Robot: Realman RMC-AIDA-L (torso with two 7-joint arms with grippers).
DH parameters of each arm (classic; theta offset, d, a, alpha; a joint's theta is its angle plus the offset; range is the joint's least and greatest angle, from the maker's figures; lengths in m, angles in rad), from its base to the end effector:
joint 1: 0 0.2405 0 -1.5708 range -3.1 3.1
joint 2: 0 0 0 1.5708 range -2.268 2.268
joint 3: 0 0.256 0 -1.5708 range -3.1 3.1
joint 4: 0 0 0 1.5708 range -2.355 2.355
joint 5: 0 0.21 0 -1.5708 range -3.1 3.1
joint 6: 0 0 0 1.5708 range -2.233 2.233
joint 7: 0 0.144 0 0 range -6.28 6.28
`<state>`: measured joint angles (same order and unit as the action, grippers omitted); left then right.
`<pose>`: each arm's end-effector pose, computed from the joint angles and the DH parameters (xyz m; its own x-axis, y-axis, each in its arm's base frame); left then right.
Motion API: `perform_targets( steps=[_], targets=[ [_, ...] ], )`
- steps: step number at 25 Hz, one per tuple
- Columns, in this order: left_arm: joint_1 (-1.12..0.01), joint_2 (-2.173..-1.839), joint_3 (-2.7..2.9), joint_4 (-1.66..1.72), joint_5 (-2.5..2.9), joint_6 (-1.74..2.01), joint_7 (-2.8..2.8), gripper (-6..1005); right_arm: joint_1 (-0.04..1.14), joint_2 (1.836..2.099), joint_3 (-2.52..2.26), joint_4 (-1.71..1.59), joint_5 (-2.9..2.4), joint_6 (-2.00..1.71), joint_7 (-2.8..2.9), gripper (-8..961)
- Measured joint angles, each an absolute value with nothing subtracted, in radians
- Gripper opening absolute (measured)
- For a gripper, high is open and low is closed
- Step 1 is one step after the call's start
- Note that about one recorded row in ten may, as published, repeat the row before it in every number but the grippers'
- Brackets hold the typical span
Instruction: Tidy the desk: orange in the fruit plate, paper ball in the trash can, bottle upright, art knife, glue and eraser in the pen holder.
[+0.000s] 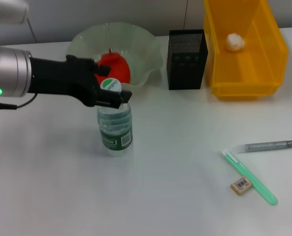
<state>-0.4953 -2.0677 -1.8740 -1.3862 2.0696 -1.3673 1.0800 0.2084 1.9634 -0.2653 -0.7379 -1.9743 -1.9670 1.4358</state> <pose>-0.1430 0.3608 0.0205 0.9398 0.2626 0.2187 0.3206 -0.8992 -0.2979 0.3501 0.2120 0.1140 0.5653 -0.3795 -0.7324 -0.6897 -0.7045 -0.1673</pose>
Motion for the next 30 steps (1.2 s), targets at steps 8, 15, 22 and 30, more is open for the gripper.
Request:
perform_targets(
  steps=[8,15,22,30],
  targets=[
    [-0.49,-2.068,-1.907,-1.441,2.011,-1.354,1.077,845,0.209,1.965,-0.265,-0.738,-1.974,-1.961,1.437,313],
    [-0.473,-2.065,-1.986,-1.425,1.822,-1.386,1.154,826,0.209,1.969,-0.265,-0.733,-1.974,-1.959,1.437,305],
    [-0.461,-2.063,-1.993,-1.412,1.761,-1.456,1.197,753,0.218,1.97,-0.272,-0.717,-1.978,-1.939,1.435,297],
    [-0.475,-2.063,-1.993,-1.346,1.76,-1.635,1.278,644,0.261,1.969,-0.29,-0.699,-2.062,-1.857,1.556,288]
  ],
)
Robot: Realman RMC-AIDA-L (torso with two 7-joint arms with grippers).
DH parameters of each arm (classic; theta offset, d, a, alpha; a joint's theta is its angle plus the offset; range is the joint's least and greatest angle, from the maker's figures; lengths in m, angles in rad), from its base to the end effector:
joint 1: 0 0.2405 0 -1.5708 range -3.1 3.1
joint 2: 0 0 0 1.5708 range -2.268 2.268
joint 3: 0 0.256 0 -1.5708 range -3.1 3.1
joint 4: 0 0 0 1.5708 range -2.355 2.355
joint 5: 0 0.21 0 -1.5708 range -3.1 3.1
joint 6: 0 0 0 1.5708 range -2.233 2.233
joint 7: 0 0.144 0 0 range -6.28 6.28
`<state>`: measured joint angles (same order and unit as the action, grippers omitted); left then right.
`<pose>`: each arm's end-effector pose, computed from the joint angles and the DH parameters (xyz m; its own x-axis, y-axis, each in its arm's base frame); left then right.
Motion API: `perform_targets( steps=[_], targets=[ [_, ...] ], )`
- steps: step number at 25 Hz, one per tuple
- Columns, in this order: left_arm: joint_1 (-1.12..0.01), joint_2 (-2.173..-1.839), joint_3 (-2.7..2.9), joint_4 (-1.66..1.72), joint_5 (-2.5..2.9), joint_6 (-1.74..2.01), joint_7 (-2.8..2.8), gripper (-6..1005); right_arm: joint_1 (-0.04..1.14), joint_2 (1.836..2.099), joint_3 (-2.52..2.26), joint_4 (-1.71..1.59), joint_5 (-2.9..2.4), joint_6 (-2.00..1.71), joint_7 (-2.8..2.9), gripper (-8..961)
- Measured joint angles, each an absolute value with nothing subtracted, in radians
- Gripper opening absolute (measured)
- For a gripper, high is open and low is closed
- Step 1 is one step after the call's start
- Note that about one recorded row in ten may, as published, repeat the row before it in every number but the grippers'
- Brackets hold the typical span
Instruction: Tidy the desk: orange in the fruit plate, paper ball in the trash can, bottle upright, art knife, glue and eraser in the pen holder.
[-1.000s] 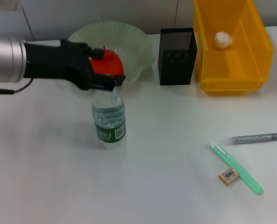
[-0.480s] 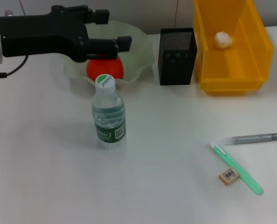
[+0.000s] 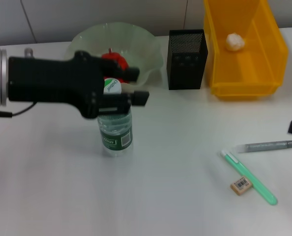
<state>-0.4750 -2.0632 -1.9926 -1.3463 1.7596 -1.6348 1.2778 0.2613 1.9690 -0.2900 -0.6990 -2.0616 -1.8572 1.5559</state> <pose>-0.1292 0.3261 0.0409 0.8984 0.1313 0.4190 0.1766 -0.9817 -0.0710 0.3543 0.2331 0.0948 0.4917 -0.5298 -0.6910 -0.7815 -0.6185 -0.0818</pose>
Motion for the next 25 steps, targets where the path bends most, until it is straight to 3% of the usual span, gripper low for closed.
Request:
perform_targets(
  steps=[13,17,25],
  targets=[
    [-0.468,-2.065,-2.011,-1.295,1.712,-1.733,1.326,157,0.397,1.969,-0.319,-0.851,-2.155,-1.975,1.838,273],
    [-0.464,-2.065,-2.046,-1.26,1.693,-1.734,1.351,10,0.429,1.983,-0.326,-0.991,-2.148,-2.054,1.98,269],
    [-0.464,-2.064,-2.102,-1.211,1.671,-1.734,1.395,13,0.441,2.017,-0.383,-1.29,-2.161,-2.08,2.25,268]
  ],
)
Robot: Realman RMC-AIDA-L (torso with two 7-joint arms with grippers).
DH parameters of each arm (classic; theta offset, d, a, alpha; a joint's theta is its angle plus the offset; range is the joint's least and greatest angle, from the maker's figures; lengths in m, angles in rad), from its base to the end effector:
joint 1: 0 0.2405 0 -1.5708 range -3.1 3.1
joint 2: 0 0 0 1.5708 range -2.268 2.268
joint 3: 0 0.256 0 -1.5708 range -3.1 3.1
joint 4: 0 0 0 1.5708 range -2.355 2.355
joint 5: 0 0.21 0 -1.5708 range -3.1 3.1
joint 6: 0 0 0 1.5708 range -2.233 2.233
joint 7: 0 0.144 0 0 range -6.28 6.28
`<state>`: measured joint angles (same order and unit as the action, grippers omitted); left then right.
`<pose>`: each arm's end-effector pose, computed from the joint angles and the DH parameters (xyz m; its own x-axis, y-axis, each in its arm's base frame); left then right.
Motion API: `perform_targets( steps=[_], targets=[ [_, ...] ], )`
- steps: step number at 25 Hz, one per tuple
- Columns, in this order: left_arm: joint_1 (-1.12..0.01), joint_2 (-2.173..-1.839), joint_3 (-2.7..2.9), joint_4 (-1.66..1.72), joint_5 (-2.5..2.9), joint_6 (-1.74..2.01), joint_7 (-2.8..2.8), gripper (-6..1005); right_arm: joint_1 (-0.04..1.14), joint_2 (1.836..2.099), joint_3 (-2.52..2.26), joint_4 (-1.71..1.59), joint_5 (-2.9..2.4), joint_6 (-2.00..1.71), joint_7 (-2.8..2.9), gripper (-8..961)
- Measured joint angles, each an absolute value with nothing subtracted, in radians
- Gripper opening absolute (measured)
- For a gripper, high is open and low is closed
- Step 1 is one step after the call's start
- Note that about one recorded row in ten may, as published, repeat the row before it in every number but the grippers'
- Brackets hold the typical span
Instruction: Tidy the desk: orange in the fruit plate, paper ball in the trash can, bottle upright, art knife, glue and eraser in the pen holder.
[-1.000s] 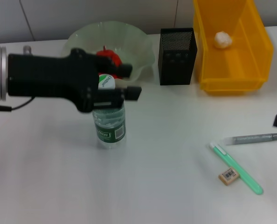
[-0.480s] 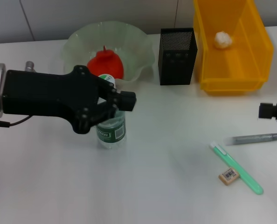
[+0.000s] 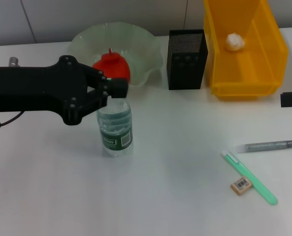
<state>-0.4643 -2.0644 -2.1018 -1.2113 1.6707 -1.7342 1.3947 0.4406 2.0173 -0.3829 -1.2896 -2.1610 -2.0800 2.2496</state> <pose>-0.1509 0.3193 0.0501 0.8337 0.1416 0.5337 0.1808 -0.9833 -0.0216 0.2621 0.2782 0.1451 0.4878 -0.7472 -0.4515 -0.8380 -0.5457 -0.0022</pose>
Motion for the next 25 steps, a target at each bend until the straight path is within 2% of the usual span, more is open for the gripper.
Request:
perform_targets(
  steps=[3,7,13,20,25],
  targets=[
    [-0.466,-2.063,-2.11,-1.201,1.667,-1.732,1.411,14,0.442,2.027,-0.472,-1.402,-2.267,-2.036,2.348,230],
    [-0.474,-2.062,-2.109,-1.198,1.678,-1.732,1.425,14,0.473,2.031,-0.581,-1.461,-2.389,-2.016,2.484,231],
    [-0.518,-2.06,-2.094,-1.18,1.803,-1.771,1.442,14,0.577,2.005,-0.69,-1.416,-2.495,-2.019,2.621,233],
    [-0.535,-2.061,-2.086,-1.144,1.832,-1.811,1.506,14,0.74,1.965,-0.716,-1.2,-2.622,-1.989,2.682,236],
    [-0.535,-2.059,-2.086,-1.143,1.832,-1.813,1.512,14,0.806,1.965,-0.771,-1.127,-2.725,-1.964,2.689,238]
  ],
)
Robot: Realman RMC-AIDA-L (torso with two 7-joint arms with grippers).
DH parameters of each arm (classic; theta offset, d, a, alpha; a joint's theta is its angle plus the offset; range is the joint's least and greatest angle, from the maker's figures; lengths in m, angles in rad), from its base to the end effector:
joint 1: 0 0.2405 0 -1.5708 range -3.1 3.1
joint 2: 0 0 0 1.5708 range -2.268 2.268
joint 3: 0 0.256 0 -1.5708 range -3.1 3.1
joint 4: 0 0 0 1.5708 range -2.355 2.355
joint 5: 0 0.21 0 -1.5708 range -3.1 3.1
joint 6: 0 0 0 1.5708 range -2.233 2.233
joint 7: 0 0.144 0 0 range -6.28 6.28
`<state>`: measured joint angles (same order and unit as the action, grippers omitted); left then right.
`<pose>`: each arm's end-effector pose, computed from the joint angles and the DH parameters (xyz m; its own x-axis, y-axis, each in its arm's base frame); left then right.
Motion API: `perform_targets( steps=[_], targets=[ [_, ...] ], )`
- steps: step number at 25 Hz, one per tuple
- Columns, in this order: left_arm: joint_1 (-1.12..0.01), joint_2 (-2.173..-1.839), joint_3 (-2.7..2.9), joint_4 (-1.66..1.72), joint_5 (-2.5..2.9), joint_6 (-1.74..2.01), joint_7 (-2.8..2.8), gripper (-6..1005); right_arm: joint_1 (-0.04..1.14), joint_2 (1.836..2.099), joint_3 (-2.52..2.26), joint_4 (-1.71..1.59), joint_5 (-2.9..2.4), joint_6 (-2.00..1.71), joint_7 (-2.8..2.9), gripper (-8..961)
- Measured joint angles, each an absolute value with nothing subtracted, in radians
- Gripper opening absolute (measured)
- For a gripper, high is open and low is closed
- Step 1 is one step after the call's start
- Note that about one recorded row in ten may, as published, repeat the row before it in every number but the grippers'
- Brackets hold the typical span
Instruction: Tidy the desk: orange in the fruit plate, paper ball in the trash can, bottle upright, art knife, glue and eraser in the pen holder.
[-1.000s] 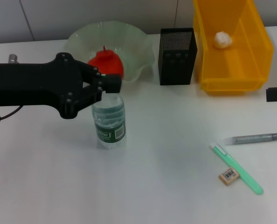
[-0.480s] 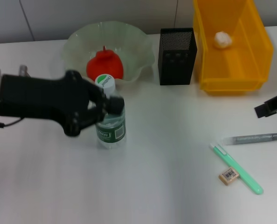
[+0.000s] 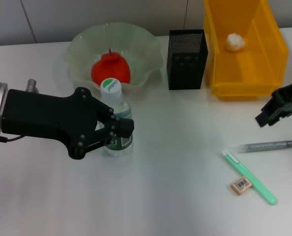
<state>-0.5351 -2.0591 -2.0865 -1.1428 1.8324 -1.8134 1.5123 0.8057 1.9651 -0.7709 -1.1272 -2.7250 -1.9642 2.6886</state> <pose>-0.1581 0.3173 0.0300 0.9200 0.0659 0.3863 0.0534 -0.9976 0.0431 0.2113 0.3639 0.0978 0.2870 -0.9550 0.0746 -0.8952 -0.2951 -0.3339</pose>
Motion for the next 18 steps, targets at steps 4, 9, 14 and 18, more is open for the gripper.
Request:
perform_targets(
  steps=[4,9,14,18],
  targets=[
    [-0.528,-2.062,-2.09,-1.139,1.83,-1.815,1.527,13,0.833,1.973,-0.808,-1.08,-2.729,-1.939,2.692,239],
    [-0.528,-2.062,-2.101,-1.115,1.826,-1.814,1.533,13,0.89,1.971,-0.814,-0.955,-2.734,-1.888,2.69,250],
    [-0.527,-2.061,-2.107,-1.104,1.825,-1.814,1.54,13,0.919,1.977,-0.882,-0.908,-2.758,-1.865,2.709,275],
    [-0.527,-2.06,-2.107,-1.095,1.825,-1.814,1.543,13,0.929,1.986,-0.953,-0.893,-2.787,-1.86,2.738,275]
  ],
)
